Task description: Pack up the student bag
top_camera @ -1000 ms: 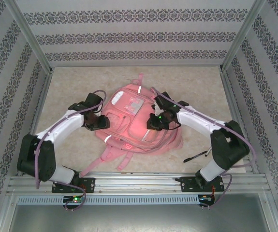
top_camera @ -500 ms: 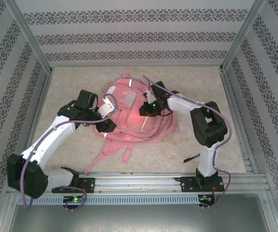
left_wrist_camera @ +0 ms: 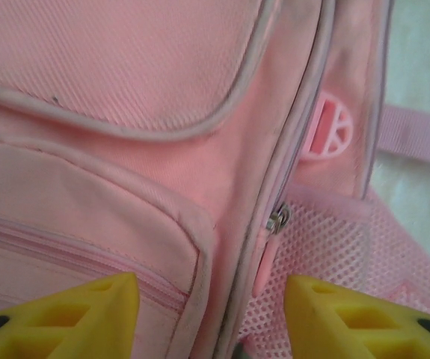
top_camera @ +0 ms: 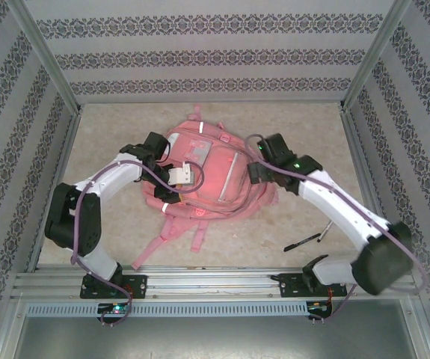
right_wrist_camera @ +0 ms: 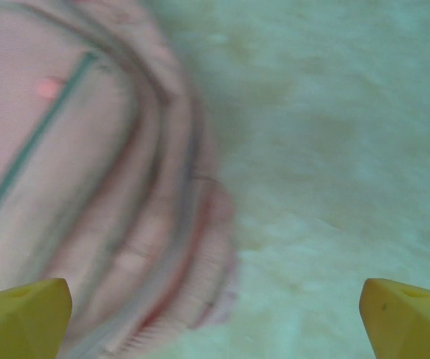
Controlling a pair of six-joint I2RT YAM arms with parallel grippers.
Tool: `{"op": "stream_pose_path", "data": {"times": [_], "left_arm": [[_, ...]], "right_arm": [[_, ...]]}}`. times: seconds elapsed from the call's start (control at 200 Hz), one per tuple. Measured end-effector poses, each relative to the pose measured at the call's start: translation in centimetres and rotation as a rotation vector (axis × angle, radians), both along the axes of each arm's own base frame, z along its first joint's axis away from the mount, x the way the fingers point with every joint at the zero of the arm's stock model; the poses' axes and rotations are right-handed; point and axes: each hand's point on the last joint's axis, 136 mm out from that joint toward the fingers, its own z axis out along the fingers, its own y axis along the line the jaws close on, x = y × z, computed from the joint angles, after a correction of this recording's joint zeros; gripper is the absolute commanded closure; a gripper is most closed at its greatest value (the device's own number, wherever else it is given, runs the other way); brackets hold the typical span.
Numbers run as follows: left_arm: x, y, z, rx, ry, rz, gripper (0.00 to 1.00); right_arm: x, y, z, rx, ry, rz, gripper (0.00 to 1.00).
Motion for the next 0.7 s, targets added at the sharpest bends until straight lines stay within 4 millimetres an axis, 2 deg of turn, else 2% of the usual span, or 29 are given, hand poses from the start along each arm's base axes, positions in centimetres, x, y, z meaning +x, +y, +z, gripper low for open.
{"op": "stream_pose_path", "data": {"times": [0.06,0.125,0.21,0.245,0.285,0.31,0.355,0.395,0.495,0.565,0.635,0.7], "left_arm": [[0.3,0.5,-1.0,0.038,-0.010,-0.009,0.45],[0.8,1.1,-2.1,0.081,-0.024,-0.008,0.47],[1.3,1.4,-3.4,0.123,-0.041,-0.010,0.51],[1.6,1.5,-3.8,0.144,-0.054,-0.007,0.53],[1.8,1.4,-4.0,0.165,-0.068,-0.001,0.61],[1.9,1.4,-4.1,0.176,-0.078,-0.002,0.67],[2.0,1.2,-4.2,0.185,-0.083,0.012,0.86],[2.0,1.1,-4.2,0.187,-0.084,0.021,0.95],[2.4,0.9,-3.7,0.174,-0.073,0.084,1.00],[2.4,0.6,-3.4,0.152,-0.040,0.150,1.00],[2.2,0.1,-2.9,0.108,0.006,0.224,1.00],[1.8,-0.8,-2.0,0.047,0.056,0.287,1.00]], "right_arm": [[-1.0,-2.6,0.3,0.024,-0.025,-0.088,0.02],[-2.1,-4.9,0.2,0.097,-0.033,-0.170,0.07],[-3.1,-5.8,-0.2,0.210,-0.029,-0.223,0.11],[-3.4,-5.2,-0.3,0.261,-0.016,-0.209,0.12],[-3.6,-4.0,-0.6,0.320,0.006,-0.176,0.13],[-3.6,-3.2,-0.7,0.354,0.022,-0.152,0.14],[-3.6,-1.7,-1.1,0.416,0.060,-0.112,0.17],[-3.6,-0.6,-1.5,0.459,0.095,-0.081,0.20],[-3.8,2.0,-3.1,0.549,0.207,-0.020,0.28],[-4.0,3.5,-4.0,0.608,0.275,0.012,0.32],[-4.3,5.3,-4.3,0.662,0.324,0.058,0.33],[-4.8,7.3,-4.1,0.709,0.352,0.106,0.39]]}}
